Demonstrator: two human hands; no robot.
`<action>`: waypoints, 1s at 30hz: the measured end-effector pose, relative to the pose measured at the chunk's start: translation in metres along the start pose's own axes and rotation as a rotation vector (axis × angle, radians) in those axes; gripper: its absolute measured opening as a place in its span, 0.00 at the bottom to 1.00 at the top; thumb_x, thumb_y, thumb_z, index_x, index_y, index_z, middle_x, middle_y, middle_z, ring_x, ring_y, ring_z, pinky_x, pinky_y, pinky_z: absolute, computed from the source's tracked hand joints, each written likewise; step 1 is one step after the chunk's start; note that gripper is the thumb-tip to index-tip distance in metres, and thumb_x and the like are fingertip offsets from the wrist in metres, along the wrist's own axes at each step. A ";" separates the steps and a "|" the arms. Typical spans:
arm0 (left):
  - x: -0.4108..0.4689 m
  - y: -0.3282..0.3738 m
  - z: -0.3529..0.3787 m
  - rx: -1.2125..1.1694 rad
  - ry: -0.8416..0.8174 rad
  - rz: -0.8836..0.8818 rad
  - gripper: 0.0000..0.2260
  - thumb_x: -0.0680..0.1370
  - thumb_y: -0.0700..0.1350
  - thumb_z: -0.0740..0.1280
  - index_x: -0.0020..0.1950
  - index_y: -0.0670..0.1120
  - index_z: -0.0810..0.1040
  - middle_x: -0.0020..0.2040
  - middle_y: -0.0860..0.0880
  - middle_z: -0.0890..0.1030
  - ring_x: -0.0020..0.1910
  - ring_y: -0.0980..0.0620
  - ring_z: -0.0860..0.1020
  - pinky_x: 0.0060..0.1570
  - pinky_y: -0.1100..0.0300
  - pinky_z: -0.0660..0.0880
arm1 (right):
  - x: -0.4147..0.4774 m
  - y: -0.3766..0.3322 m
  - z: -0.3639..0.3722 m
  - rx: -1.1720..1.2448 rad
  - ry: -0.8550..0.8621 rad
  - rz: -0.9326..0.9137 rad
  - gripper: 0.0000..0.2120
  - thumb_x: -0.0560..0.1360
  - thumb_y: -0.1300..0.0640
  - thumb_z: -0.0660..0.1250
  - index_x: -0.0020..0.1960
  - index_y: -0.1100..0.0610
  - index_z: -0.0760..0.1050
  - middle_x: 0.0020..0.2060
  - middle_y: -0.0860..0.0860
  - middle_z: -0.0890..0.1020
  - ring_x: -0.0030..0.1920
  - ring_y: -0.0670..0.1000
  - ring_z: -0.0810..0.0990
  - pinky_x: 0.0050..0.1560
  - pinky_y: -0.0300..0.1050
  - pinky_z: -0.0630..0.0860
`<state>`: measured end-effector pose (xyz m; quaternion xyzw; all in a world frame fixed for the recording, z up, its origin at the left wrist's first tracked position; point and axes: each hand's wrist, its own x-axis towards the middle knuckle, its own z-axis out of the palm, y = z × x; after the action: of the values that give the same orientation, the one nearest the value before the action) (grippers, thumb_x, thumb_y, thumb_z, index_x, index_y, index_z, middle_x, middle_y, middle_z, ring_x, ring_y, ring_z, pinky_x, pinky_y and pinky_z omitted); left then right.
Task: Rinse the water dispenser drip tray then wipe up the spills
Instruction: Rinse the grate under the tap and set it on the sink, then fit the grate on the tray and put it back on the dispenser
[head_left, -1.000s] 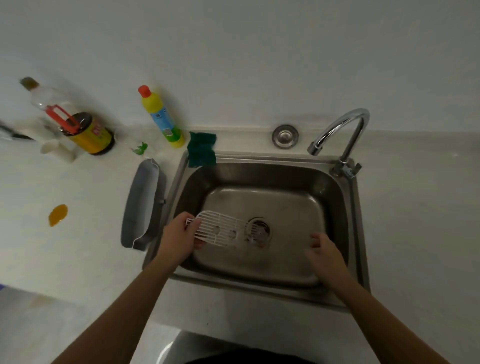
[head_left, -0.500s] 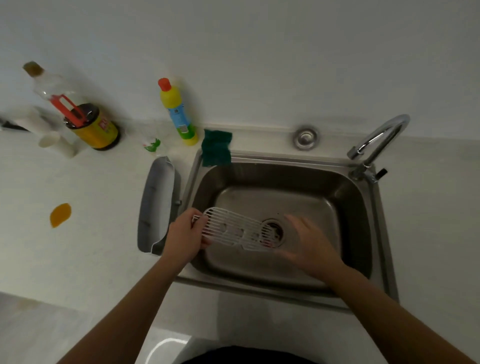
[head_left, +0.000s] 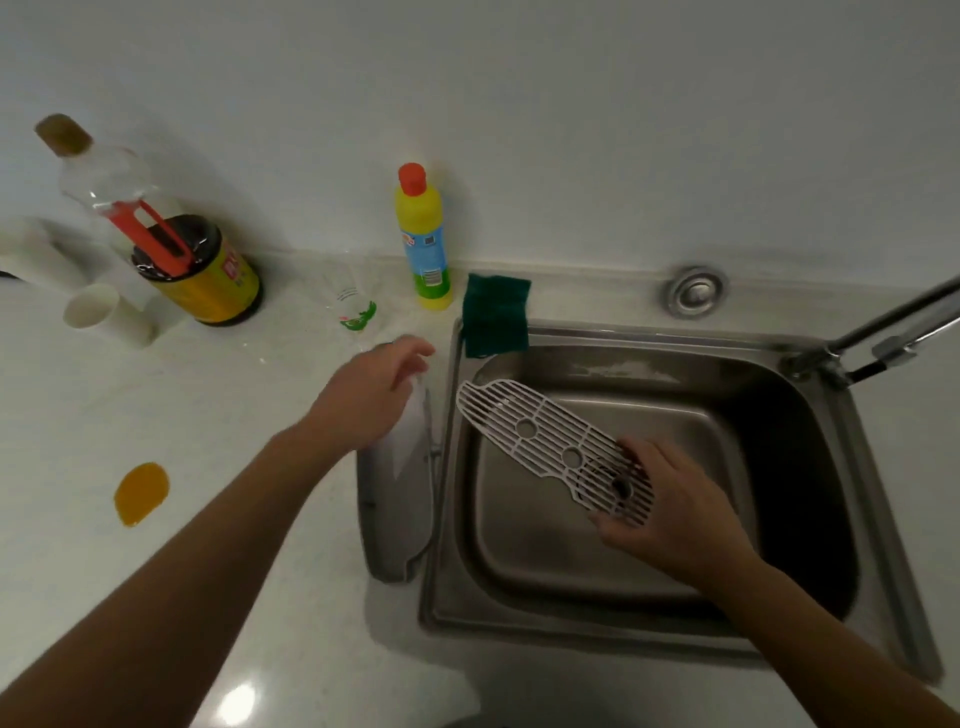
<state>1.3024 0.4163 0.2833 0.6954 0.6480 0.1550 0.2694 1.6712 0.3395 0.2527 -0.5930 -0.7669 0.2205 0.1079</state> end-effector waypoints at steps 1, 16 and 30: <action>0.015 -0.016 -0.007 0.264 -0.104 0.091 0.26 0.81 0.35 0.66 0.75 0.56 0.71 0.71 0.52 0.78 0.70 0.51 0.75 0.65 0.52 0.75 | -0.002 -0.004 0.004 0.025 -0.009 0.041 0.43 0.64 0.30 0.71 0.73 0.44 0.65 0.62 0.43 0.76 0.55 0.41 0.74 0.55 0.40 0.74; 0.006 -0.110 -0.035 0.559 -0.501 0.084 0.44 0.68 0.63 0.79 0.79 0.63 0.59 0.68 0.53 0.73 0.63 0.49 0.72 0.58 0.54 0.74 | 0.021 -0.040 0.020 0.112 -0.105 0.040 0.43 0.64 0.33 0.73 0.75 0.44 0.65 0.61 0.36 0.70 0.60 0.28 0.70 0.53 0.25 0.65; -0.137 -0.152 0.023 -0.048 0.007 -0.120 0.46 0.64 0.67 0.78 0.79 0.56 0.67 0.59 0.56 0.77 0.58 0.54 0.74 0.56 0.58 0.74 | 0.109 -0.100 0.068 -0.144 -0.338 -0.488 0.48 0.67 0.32 0.71 0.80 0.52 0.63 0.77 0.52 0.70 0.74 0.51 0.69 0.72 0.54 0.74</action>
<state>1.1758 0.2801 0.1954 0.6482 0.6854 0.1566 0.2924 1.5263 0.4093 0.2289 -0.3522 -0.9075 0.2286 -0.0139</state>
